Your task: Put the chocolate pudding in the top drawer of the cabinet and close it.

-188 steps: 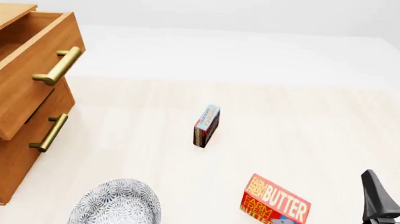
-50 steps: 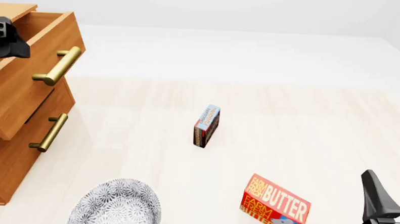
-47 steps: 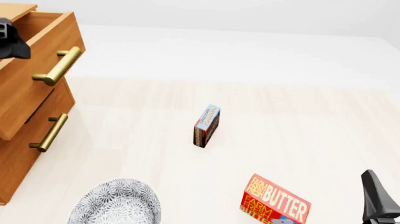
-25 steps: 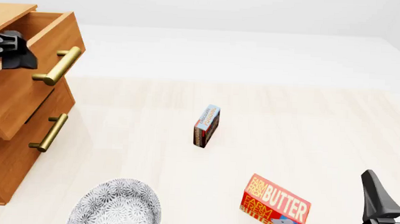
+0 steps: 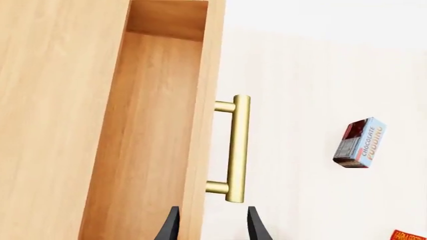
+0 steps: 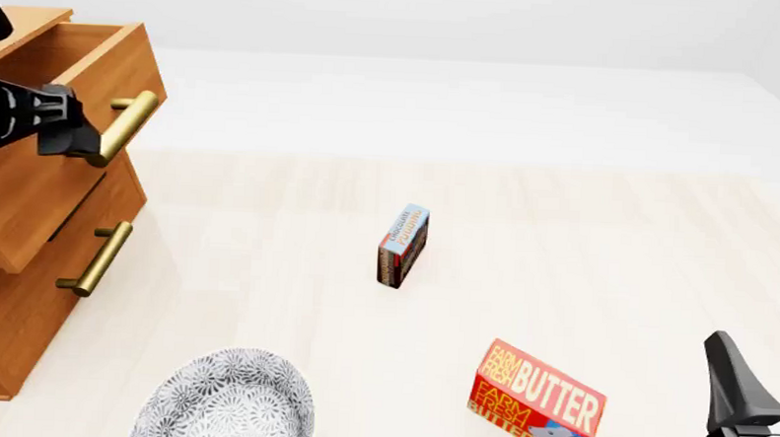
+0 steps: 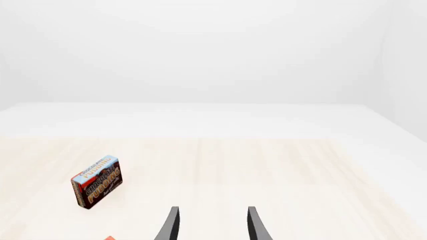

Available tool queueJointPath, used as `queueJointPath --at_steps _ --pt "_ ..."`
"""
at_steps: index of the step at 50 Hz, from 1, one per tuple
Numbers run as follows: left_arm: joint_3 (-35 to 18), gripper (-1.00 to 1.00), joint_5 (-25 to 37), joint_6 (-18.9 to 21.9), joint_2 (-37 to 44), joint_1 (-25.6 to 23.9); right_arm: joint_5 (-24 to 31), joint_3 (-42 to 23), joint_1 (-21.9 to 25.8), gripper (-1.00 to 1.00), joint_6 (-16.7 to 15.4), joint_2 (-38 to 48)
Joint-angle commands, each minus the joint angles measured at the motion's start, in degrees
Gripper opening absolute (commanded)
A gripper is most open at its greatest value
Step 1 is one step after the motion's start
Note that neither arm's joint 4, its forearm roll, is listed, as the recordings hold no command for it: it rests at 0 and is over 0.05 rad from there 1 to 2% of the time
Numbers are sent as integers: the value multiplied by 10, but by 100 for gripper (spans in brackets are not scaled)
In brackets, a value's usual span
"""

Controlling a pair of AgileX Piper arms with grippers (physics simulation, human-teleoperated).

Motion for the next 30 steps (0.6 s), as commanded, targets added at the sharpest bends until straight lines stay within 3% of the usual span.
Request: queueJointPath --at_steps 1,30 --pt "18 100 -15 -13 1 -16 0 0 0 100 0 0" --pt "34 100 -28 -37 -3 -61 0 0 0 100 0 0"
